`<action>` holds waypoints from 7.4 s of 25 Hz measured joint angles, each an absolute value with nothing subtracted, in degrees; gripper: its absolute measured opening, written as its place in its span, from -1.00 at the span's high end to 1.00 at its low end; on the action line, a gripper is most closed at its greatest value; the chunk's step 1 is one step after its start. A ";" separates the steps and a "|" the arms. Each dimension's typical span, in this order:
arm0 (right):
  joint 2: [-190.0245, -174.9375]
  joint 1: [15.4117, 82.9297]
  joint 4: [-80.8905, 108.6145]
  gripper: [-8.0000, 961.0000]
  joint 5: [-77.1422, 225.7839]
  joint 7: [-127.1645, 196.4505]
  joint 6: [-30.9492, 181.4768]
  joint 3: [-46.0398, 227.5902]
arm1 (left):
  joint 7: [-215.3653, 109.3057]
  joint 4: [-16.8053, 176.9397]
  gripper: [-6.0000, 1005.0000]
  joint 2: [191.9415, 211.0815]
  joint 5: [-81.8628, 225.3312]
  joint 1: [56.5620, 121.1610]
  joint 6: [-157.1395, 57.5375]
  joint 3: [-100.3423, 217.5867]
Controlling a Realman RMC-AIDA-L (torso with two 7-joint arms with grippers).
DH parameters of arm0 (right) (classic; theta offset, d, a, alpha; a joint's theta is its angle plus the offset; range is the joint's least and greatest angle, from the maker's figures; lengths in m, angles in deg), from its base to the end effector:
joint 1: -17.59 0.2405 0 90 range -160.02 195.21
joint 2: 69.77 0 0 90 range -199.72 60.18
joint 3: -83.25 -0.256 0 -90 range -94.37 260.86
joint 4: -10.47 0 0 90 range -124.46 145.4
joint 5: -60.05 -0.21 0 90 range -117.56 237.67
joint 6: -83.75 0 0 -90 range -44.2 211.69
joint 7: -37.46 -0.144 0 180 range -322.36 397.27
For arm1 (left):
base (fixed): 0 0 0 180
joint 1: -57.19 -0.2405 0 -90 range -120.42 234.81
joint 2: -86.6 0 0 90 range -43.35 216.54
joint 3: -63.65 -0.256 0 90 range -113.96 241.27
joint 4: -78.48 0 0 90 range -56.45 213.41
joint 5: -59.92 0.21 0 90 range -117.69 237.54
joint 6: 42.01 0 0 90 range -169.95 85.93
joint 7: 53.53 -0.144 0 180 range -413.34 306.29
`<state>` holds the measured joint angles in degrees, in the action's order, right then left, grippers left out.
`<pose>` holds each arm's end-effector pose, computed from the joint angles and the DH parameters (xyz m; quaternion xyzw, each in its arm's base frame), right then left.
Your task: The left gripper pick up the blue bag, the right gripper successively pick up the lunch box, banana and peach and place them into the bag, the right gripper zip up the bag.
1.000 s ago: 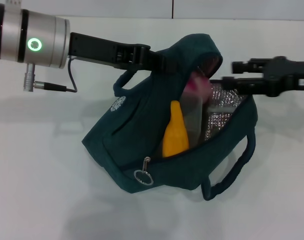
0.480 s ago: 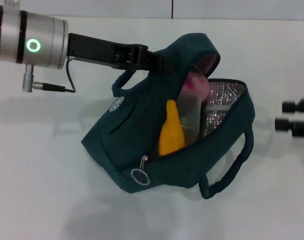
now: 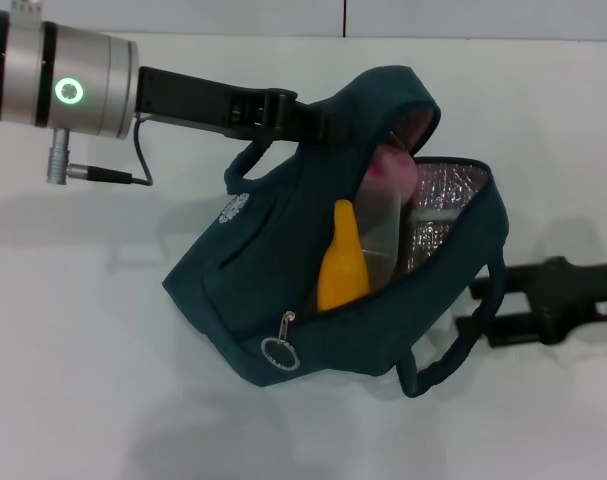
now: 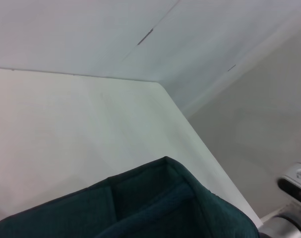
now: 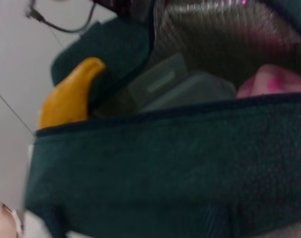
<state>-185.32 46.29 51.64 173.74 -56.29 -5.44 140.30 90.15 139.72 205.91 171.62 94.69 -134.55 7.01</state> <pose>0.2638 0.3181 -0.0079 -0.9514 0.2697 0.1441 0.0370 -0.1439 0.3641 0.0204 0.8684 0.4582 0.1895 0.0105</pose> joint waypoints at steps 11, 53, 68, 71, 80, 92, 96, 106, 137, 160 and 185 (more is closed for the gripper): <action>-185.84 47.02 45.52 -0.45 155.52 -48.61 11.55 141.20 | 90.08 139.74 0.87 205.93 171.55 93.73 -134.56 7.11; -184.84 35.50 60.28 -0.44 138.99 -47.44 -1.71 136.97 | 71.78 113.69 0.87 205.91 161.34 90.07 -135.74 12.22; -184.90 34.31 61.41 -0.44 146.84 -51.72 -4.44 134.40 | 68.54 113.16 0.87 205.22 161.30 88.88 -131.69 12.50; -184.91 34.18 61.19 -0.44 146.74 -50.99 -8.76 129.97 | 68.49 113.13 0.87 205.22 161.34 88.87 -131.64 12.51; -184.70 34.50 60.50 -0.44 143.99 -48.42 -20.57 127.16 | 68.38 113.09 0.86 205.64 161.40 88.85 -131.57 12.24; -184.94 37.60 58.82 -0.44 158.02 -47.66 -35.22 140.00 | 68.86 113.01 0.86 205.86 161.16 89.22 -131.74 12.26; -184.99 38.81 55.94 -0.44 162.25 -47.79 -33.09 141.21 | 68.97 113.01 0.86 205.91 161.10 89.21 -131.74 12.39; -185.36 46.00 46.86 -0.44 166.49 -47.62 -22.61 145.05 | 68.99 113.01 0.86 205.95 161.02 89.18 -131.76 12.44; -185.84 47.67 42.28 0.09 161.34 -46.30 -13.44 147.85 | 68.92 113.02 0.86 205.95 160.90 88.74 -132.01 12.19; -185.05 41.39 45.16 0.97 154.16 -45.11 -18.67 142.98 | 67.93 113.01 0.86 206.04 160.91 88.64 -133.42 12.23; -184.98 45.94 48.12 0.97 153.68 -45.12 -20.04 141.40 | 37.24 109.21 0.03 205.09 146.03 78.19 -142.63 12.26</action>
